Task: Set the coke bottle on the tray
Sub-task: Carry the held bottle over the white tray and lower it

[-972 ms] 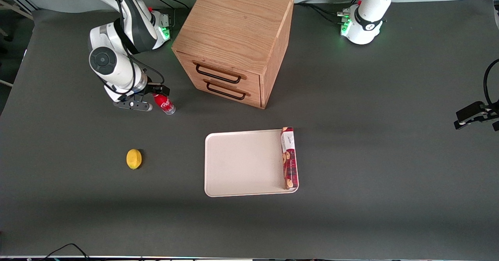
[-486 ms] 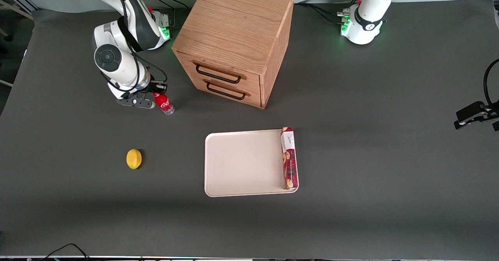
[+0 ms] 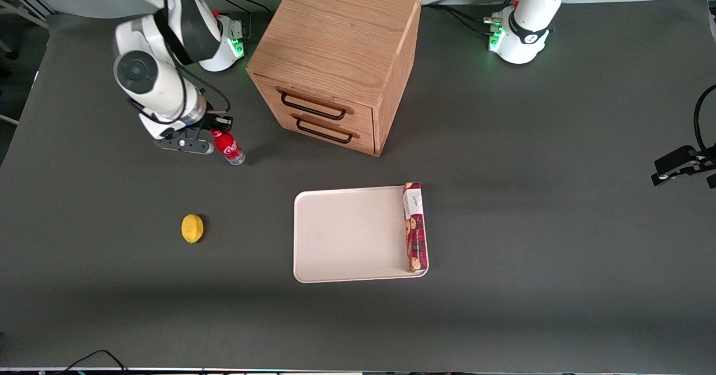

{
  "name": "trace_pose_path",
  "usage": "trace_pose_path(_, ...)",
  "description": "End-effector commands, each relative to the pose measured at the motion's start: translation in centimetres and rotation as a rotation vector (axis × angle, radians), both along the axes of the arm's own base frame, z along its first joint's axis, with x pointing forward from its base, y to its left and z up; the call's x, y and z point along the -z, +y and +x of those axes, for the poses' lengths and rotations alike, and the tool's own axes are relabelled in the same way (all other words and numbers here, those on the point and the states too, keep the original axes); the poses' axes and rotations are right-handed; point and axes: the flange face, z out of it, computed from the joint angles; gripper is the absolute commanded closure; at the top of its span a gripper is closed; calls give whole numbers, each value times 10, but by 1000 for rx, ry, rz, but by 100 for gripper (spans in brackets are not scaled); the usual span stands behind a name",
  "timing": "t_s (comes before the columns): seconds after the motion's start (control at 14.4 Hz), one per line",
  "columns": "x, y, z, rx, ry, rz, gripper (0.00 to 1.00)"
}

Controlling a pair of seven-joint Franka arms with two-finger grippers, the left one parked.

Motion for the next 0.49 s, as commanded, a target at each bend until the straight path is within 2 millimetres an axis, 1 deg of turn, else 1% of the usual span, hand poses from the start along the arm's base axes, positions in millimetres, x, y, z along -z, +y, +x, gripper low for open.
trace_pose_path(0.0,-93,16,33,-51,-36,41,93)
trace_pose_path(0.07,-112,25,47,-56,-36,57,93)
trace_pose_path(0.14,-123,33,63,-53,-28,78,93)
trace_pose_path(0.21,-131,48,77,-55,-28,96,93)
trace_pose_path(0.28,-133,64,97,-27,-22,121,93)
trace_pose_path(0.35,-126,79,113,8,-14,144,93)
trace_pose_path(0.42,-114,92,128,40,0,156,93)
